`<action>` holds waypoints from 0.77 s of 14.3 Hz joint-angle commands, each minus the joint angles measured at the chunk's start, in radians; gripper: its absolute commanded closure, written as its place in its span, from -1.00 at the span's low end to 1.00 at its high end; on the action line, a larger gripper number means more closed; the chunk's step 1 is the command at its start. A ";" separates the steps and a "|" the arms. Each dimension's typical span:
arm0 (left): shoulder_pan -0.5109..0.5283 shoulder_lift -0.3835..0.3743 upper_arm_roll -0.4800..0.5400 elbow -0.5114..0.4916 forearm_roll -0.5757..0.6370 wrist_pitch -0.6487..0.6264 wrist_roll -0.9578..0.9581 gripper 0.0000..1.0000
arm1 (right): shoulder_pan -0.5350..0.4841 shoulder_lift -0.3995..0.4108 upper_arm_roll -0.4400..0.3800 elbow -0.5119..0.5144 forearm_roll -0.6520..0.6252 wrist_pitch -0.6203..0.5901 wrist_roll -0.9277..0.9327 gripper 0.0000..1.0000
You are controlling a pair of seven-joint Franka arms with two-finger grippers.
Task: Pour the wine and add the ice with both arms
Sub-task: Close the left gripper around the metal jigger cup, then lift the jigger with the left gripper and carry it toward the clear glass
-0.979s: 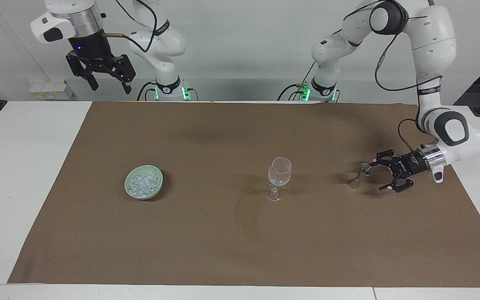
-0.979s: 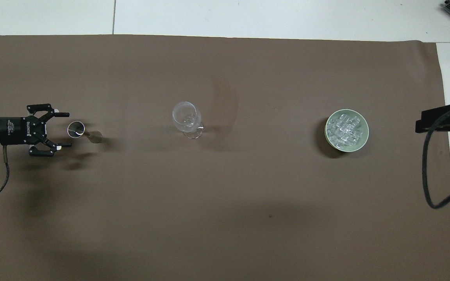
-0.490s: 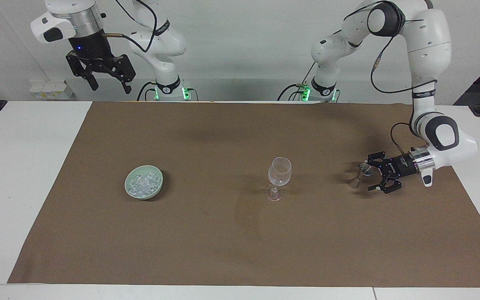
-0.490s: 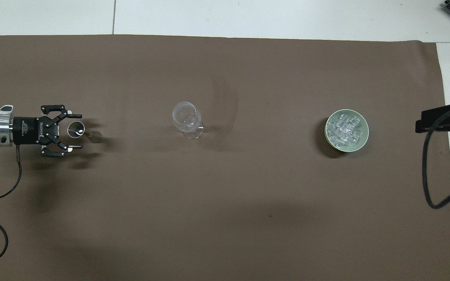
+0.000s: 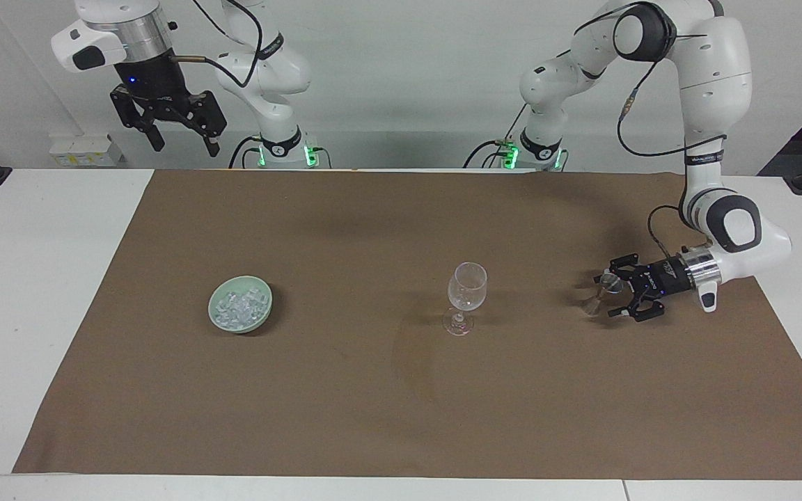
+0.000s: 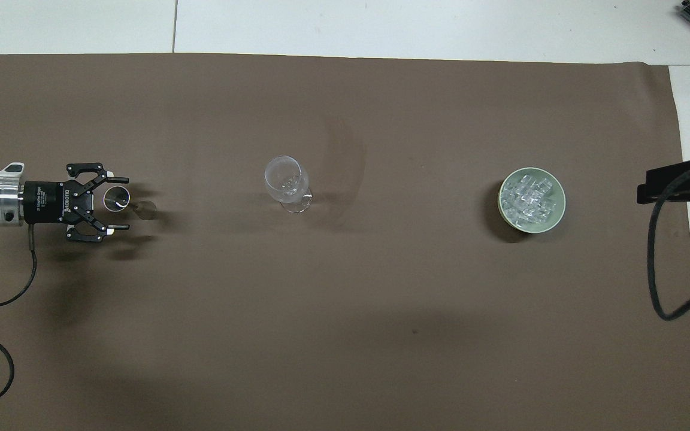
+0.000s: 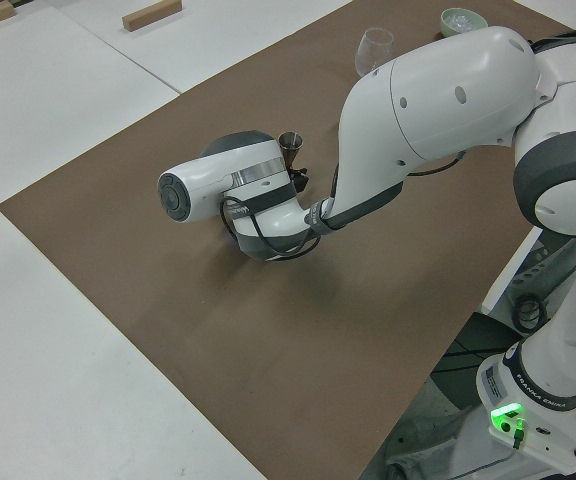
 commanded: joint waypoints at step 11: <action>-0.013 -0.014 0.013 -0.023 -0.028 0.010 0.019 1.00 | -0.017 -0.019 0.006 -0.018 0.022 -0.005 -0.018 -1.00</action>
